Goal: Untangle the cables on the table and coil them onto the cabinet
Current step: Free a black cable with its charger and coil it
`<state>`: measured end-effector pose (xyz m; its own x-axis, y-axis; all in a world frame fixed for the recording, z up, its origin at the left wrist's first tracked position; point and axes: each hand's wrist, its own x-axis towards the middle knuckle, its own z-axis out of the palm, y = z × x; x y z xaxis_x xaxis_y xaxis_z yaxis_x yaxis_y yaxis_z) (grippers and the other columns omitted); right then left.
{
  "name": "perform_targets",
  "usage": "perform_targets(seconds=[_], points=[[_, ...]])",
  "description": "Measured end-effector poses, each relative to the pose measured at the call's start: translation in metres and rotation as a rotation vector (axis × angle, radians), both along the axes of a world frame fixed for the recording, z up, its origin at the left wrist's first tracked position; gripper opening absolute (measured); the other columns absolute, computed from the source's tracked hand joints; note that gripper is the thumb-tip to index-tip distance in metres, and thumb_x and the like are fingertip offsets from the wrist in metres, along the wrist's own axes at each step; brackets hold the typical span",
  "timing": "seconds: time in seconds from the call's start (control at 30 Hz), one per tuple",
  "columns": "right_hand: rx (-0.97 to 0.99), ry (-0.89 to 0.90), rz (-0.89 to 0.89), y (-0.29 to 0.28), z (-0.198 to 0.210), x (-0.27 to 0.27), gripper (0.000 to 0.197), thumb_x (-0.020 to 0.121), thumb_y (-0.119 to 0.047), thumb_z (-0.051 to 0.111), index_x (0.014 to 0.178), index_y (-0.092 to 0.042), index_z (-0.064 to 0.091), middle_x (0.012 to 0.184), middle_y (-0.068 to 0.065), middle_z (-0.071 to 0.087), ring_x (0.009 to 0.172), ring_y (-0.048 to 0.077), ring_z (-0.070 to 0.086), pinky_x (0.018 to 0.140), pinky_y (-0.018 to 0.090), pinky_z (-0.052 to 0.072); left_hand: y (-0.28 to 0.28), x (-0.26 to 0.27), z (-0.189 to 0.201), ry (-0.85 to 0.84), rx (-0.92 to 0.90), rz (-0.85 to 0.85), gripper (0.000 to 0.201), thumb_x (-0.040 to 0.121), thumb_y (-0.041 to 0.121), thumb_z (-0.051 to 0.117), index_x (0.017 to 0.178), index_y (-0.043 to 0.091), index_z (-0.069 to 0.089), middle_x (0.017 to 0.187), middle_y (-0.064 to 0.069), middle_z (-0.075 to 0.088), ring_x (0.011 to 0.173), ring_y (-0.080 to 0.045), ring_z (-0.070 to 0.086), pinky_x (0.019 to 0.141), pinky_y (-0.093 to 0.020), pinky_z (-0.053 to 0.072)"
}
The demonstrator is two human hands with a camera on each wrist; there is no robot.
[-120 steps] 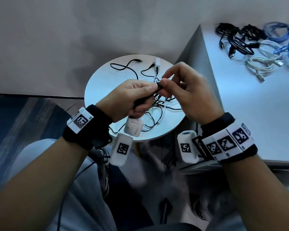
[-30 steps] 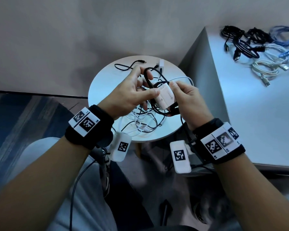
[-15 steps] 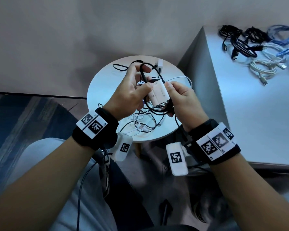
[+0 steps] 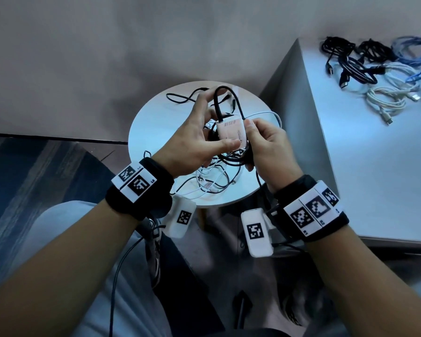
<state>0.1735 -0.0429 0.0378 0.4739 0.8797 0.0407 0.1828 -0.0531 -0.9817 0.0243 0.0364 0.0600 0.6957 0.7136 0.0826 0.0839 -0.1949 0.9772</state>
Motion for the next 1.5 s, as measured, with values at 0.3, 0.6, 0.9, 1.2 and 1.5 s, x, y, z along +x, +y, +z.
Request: perform_targets(seconds=[0.3, 0.6, 0.9, 1.2, 1.5], points=[[0.054, -0.227, -0.076, 0.001, -0.001, -0.007, 0.023, 0.094, -0.04, 0.055, 0.091, -0.023, 0.07, 0.096, -0.004, 0.062, 0.075, 0.032, 0.065, 0.071, 0.048, 0.056, -0.003, 0.009, -0.019, 0.165, 0.384, 0.161, 0.045, 0.078, 0.033, 0.072, 0.118, 0.015, 0.063, 0.107, 0.003, 0.063, 0.096, -0.01, 0.059, 0.087, -0.028, 0.049], [0.094, -0.251, -0.056, 0.001, 0.001, -0.015, 0.019, 0.095, -0.034, 0.049, 0.078, -0.036, 0.054, 0.087, -0.001, 0.059, 0.076, 0.034, 0.064, 0.073, 0.053, 0.054, 0.0, 0.006, -0.018, 0.285, 0.222, 0.121, 0.032, 0.074, 0.031, 0.074, 0.101, 0.021, 0.062, 0.095, 0.001, 0.064, 0.083, -0.012, 0.056, 0.073, -0.026, 0.045], [0.042, -0.085, 0.05, -0.002, 0.003, -0.019, 0.019, 0.096, -0.033, 0.045, 0.08, -0.024, 0.051, 0.054, -0.017, 0.051, 0.054, 0.014, 0.047, 0.06, 0.052, 0.047, -0.004, 0.006, -0.022, 0.43, 0.243, 0.205, 0.03, 0.08, 0.025, 0.07, 0.104, 0.015, 0.057, 0.101, 0.0, 0.06, 0.084, -0.012, 0.054, 0.073, -0.03, 0.042], [0.05, 0.226, 0.093, -0.008, 0.033, -0.007, 0.023, 0.107, -0.011, 0.041, 0.088, -0.007, 0.054, 0.049, -0.012, 0.052, 0.045, 0.006, 0.047, 0.045, 0.019, 0.038, -0.006, 0.001, -0.008, 0.093, 0.205, -0.028, 0.029, 0.091, 0.042, 0.064, 0.104, 0.016, 0.065, 0.091, -0.002, 0.069, 0.082, -0.02, 0.063, 0.078, -0.038, 0.052], [0.067, 0.207, 0.004, -0.007, 0.032, 0.003, 0.029, 0.107, -0.012, 0.043, 0.081, -0.014, 0.056, 0.051, -0.013, 0.045, 0.047, 0.008, 0.039, 0.046, 0.019, 0.035, 0.015, -0.003, -0.01, 0.559, 0.225, -0.006, 0.089, 0.097, 0.074, 0.008, 0.072, 0.013, 0.068, 0.062, 0.005, 0.067, 0.066, -0.003, 0.062, 0.086, -0.04, 0.049]])
